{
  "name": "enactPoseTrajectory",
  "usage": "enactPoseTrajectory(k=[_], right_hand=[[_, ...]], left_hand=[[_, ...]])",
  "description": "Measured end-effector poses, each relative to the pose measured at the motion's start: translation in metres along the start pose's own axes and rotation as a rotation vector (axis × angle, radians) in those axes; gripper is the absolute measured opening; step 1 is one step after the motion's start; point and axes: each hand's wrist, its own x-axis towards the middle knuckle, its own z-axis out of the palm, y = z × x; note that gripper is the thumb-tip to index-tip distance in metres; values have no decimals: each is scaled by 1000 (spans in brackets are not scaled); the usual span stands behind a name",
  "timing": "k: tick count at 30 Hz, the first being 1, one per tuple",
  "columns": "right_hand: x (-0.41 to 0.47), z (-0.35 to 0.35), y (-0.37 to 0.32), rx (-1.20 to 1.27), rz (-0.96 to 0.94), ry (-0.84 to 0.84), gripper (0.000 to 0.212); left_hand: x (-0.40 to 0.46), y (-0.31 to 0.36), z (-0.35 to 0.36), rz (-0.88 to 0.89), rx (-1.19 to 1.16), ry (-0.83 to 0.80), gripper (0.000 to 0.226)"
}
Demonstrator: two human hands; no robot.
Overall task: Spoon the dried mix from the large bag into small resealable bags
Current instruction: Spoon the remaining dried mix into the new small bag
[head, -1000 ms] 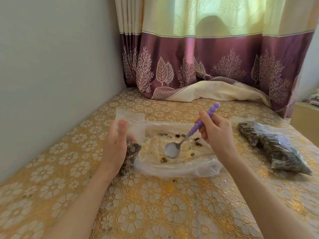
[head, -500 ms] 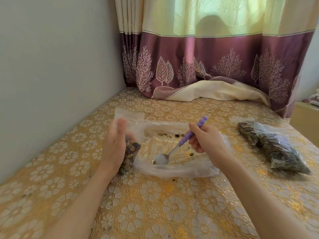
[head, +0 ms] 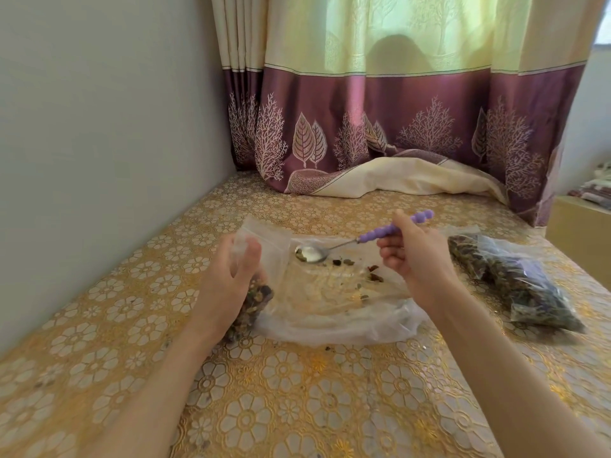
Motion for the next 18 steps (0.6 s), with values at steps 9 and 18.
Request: enactPoseTrajectory(k=[9, 18], right_hand=[[-25, 15, -24, 2, -281, -27, 42], [-37, 26, -24, -34, -300, -310, 32]], left_hand=[[-2, 4, -2, -21, -33, -97, 50], [-2, 5, -2, -45, -107, -87, 65]])
